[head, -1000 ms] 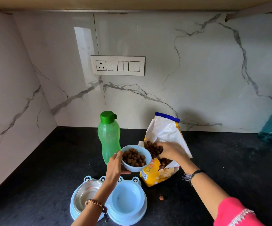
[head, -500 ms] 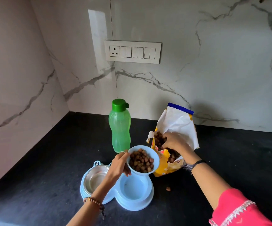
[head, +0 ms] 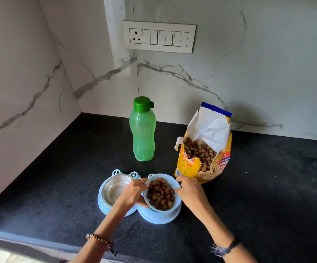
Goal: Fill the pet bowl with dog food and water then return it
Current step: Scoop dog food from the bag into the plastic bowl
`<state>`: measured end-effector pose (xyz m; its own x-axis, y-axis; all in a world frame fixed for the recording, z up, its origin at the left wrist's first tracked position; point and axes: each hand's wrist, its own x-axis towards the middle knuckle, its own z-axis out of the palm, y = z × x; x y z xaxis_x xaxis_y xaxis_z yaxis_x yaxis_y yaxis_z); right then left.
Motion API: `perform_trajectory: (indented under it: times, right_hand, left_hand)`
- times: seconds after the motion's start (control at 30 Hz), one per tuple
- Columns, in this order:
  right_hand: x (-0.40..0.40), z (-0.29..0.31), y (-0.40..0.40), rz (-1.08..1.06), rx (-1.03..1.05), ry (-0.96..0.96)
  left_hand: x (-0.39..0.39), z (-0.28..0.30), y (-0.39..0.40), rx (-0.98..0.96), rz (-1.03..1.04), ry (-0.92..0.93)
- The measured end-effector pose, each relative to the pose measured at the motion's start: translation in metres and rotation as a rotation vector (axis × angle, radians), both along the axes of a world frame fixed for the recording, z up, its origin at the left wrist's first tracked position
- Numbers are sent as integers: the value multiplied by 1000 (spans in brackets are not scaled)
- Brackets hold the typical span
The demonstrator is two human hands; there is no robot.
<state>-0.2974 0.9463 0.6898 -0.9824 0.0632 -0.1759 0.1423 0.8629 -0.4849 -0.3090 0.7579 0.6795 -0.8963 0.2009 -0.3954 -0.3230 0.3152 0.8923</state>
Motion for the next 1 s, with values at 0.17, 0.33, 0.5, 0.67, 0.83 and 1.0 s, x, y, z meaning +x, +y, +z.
perform_trajectory:
  times: [0.17, 0.33, 0.5, 0.67, 0.83, 1.0]
  right_hand:
    - [-2, -12, -4, -8, -59, 3]
    - [-6, -11, -4, 2, -42, -54]
    - [-16, 25, 0, 39, 38, 145]
    - [-51, 79, 29, -98, 111, 417]
    - [-91, 79, 59, -64, 432, -105]
    - [-111, 66, 66, 17, 404, -427]
  left_hand:
    - [-6, -5, -5, -270, -24, 113]
    - [-9, -9, -12, -344, -39, 120]
    - [-13, 2, -8, -692, -144, 358]
    - [-34, 15, 15, -480, -156, 513]
    - [-64, 29, 64, -449, -323, 481]
    - [-83, 26, 94, -522, -489, 359]
